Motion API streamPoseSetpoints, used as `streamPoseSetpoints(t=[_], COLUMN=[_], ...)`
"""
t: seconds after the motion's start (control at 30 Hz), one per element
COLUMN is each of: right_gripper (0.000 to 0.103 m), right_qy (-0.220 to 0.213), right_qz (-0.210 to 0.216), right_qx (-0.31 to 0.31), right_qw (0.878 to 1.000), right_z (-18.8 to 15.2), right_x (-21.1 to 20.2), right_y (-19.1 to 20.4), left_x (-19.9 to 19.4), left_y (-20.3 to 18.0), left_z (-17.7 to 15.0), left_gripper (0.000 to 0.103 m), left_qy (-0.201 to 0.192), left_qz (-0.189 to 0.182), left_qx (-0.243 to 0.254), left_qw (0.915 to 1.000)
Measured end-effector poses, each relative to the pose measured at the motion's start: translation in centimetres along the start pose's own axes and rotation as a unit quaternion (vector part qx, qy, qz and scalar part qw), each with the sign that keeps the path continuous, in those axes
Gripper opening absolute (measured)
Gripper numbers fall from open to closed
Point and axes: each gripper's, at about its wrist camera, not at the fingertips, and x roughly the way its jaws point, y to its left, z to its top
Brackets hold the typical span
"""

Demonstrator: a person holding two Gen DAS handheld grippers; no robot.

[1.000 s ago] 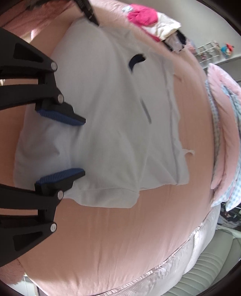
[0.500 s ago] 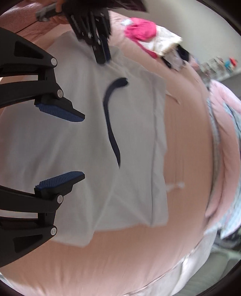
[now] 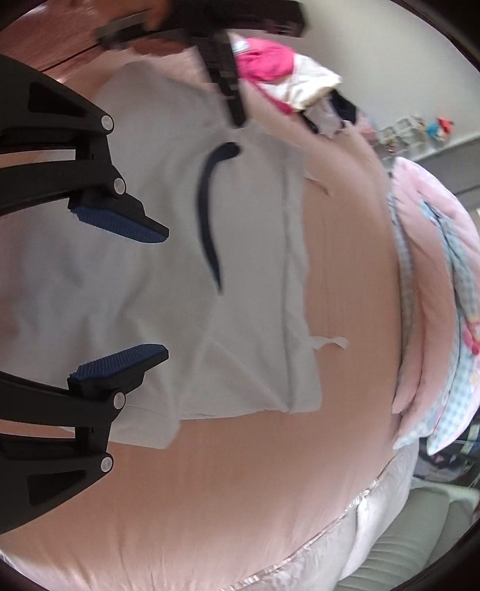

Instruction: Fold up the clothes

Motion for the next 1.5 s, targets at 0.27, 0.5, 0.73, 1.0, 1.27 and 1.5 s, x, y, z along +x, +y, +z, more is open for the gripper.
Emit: streamPoseSetpoints(t=[0.27, 0.5, 0.73, 1.0, 1.27, 1.5], right_gripper=[0.057, 0.057, 0.057, 0.056, 0.059, 0.059], right_qy=[0.074, 0.009, 0.022, 0.015, -0.095, -0.020], right_qz=[-0.080, 0.005, -0.009, -0.053, -0.024, -0.069], right_qx=[-0.100, 0.046, -0.014, -0.097, 0.020, -0.018], right_qw=[0.989, 0.999, 1.000, 0.994, 0.995, 0.997], right_z=[2.0, 1.6, -5.9, -8.8, -9.7, -9.9], right_x=[4.5, -0.7, -1.6, -3.1, -8.1, -4.5], right_y=[2.5, -0.9, 4.2, 2.3, -1.1, 0.3], left_x=[2.6, -2.0, -0.9, -2.7, -7.0, -4.5], left_y=[2.0, -3.5, -8.1, -4.4, -1.5, -0.7], left_z=[0.9, -1.7, -7.5, -9.7, -9.8, -11.8], left_gripper=[0.012, 0.013, 0.013, 0.013, 0.013, 0.013], left_qy=[0.011, -0.010, 0.016, 0.034, -0.073, -0.027], left_qz=[0.064, 0.008, 0.005, 0.047, -0.011, 0.035], left_qx=[-0.056, -0.015, 0.014, -0.009, -0.135, -0.124], left_qw=[0.9963, 0.9998, 0.9998, 0.9982, 0.9882, 0.9912])
